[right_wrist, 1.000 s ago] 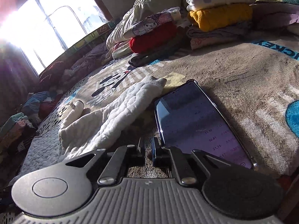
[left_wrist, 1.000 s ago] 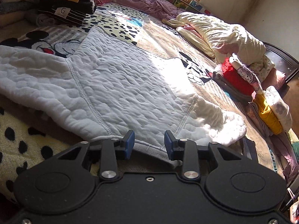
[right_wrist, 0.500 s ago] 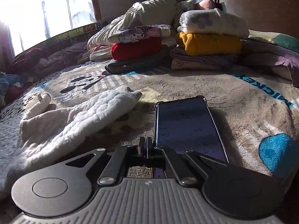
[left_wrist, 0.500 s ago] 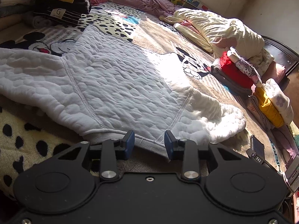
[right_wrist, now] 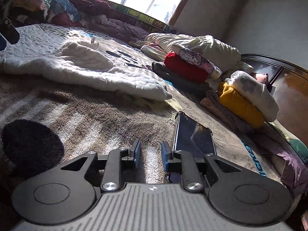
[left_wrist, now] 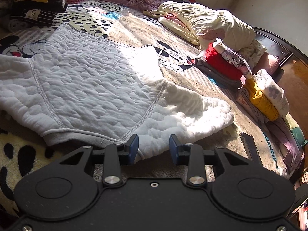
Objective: Fold clothes
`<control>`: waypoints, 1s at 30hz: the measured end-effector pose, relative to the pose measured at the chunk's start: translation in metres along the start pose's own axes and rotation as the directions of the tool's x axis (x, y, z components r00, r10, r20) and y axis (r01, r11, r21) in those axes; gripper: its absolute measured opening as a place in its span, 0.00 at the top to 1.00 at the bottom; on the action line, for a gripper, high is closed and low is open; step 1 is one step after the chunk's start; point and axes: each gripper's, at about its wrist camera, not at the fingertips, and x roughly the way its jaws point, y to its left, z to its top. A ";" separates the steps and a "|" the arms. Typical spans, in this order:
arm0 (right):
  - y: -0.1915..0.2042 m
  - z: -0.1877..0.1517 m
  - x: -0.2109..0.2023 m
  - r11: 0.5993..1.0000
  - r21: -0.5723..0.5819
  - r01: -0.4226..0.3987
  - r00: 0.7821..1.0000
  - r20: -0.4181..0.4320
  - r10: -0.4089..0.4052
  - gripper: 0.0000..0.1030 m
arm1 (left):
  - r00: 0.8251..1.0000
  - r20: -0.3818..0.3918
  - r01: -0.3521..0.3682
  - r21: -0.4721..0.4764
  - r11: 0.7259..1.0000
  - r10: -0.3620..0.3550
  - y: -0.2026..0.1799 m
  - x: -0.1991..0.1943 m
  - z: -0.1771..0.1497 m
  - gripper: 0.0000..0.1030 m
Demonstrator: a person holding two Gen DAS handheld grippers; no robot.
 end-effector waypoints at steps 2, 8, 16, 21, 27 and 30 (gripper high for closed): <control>-0.016 0.000 0.007 0.999 0.036 0.001 1.000 -0.006 -0.001 0.78 | 1.000 0.004 -0.001 0.000 1.000 0.001 0.001 -0.003 0.000 0.69; -0.056 -0.001 0.035 0.983 0.169 0.068 0.996 -0.064 -0.058 0.77 | 1.000 0.024 -0.008 -0.002 1.000 0.008 0.006 -0.014 0.004 0.69; -0.102 -0.019 0.048 0.926 0.375 0.050 0.996 -0.086 -0.019 0.71 | 0.999 0.040 -0.017 -0.015 1.000 0.017 0.011 -0.016 0.007 0.68; -0.085 -0.014 0.029 0.902 0.430 -0.035 0.998 -0.031 0.054 0.57 | 0.999 0.032 -0.013 0.017 1.000 0.012 0.005 -0.012 0.000 0.61; -0.075 0.012 0.027 0.761 0.601 -0.245 0.965 0.075 0.252 0.33 | 0.997 0.062 -0.039 0.077 0.996 0.034 0.005 -0.016 -0.005 0.51; -0.079 0.017 0.045 0.625 0.726 -0.288 0.940 0.088 0.330 0.28 | 0.995 0.082 -0.057 0.082 0.995 0.050 0.012 -0.019 -0.003 0.46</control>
